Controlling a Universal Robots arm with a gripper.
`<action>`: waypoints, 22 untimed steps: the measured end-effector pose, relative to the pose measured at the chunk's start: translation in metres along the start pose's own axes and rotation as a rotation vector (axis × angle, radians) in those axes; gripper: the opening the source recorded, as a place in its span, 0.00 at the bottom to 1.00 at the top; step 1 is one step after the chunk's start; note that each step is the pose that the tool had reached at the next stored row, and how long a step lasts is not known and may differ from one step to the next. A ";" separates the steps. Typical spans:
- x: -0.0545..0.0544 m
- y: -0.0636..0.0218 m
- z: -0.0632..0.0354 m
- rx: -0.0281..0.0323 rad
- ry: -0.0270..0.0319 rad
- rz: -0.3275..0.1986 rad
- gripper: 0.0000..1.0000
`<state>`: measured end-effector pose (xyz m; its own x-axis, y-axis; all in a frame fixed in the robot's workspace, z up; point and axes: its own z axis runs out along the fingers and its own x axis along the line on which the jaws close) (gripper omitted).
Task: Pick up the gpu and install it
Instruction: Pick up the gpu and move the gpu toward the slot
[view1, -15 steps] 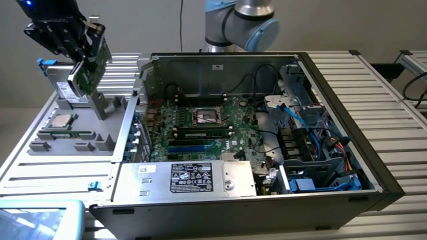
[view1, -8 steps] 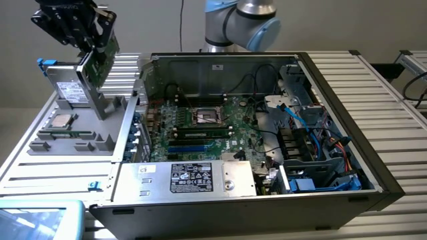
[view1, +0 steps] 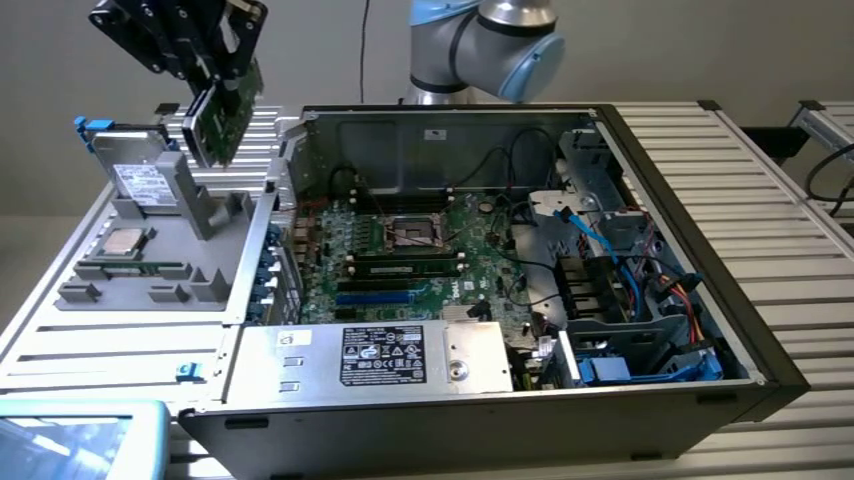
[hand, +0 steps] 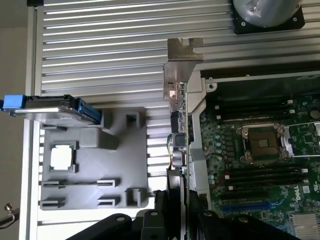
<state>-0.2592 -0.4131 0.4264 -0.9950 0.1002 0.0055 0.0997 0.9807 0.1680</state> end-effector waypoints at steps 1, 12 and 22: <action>-0.004 -0.0010 -0.0010 -0.0002 0.0000 0.000 0.28; -0.051 -0.0094 -0.0042 -0.0028 0.0023 0.000 0.28; -0.096 -0.0164 -0.0058 -0.0033 0.0036 0.001 0.28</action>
<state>-0.1654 -0.4398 0.4288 -0.9949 0.1001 0.0092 0.1002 0.9801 0.1712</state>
